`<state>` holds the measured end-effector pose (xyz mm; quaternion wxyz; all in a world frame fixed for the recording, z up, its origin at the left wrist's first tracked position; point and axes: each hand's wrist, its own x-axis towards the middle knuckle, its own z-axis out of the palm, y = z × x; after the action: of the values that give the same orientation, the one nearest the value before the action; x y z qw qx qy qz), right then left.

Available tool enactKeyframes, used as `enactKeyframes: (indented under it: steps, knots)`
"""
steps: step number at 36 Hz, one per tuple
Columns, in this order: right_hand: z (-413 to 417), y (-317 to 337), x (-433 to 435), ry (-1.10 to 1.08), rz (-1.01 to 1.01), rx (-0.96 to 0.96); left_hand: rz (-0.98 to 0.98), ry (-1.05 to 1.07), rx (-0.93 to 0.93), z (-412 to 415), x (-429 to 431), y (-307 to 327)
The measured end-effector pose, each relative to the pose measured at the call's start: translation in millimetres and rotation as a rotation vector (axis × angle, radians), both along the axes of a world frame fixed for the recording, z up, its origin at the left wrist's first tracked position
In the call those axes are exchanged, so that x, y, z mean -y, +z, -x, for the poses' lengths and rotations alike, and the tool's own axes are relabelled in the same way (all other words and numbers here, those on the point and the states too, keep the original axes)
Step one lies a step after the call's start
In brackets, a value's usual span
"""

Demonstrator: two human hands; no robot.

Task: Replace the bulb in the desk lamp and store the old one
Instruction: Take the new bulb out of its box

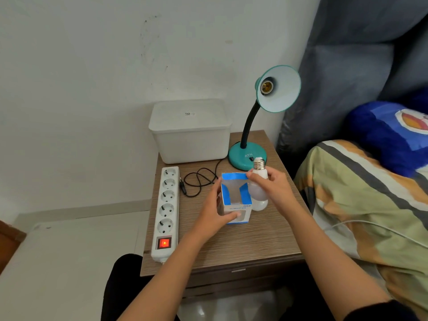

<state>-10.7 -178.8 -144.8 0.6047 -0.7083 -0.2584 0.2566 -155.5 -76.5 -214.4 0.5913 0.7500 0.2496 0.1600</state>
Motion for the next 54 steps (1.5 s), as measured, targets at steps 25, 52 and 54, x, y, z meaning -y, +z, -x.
enactKeyframes:
  steps: [25,52,54]
  knots:
    - [25,-23,25,-0.036,0.232,0.562,-0.237,0.136,0.113,2,19,3]
    - [11,-22,10,0.065,0.293,0.600,-0.249,0.287,0.043,-4,16,21]
    - [11,-21,11,0.074,0.301,0.605,-0.259,0.296,0.040,-5,19,21]
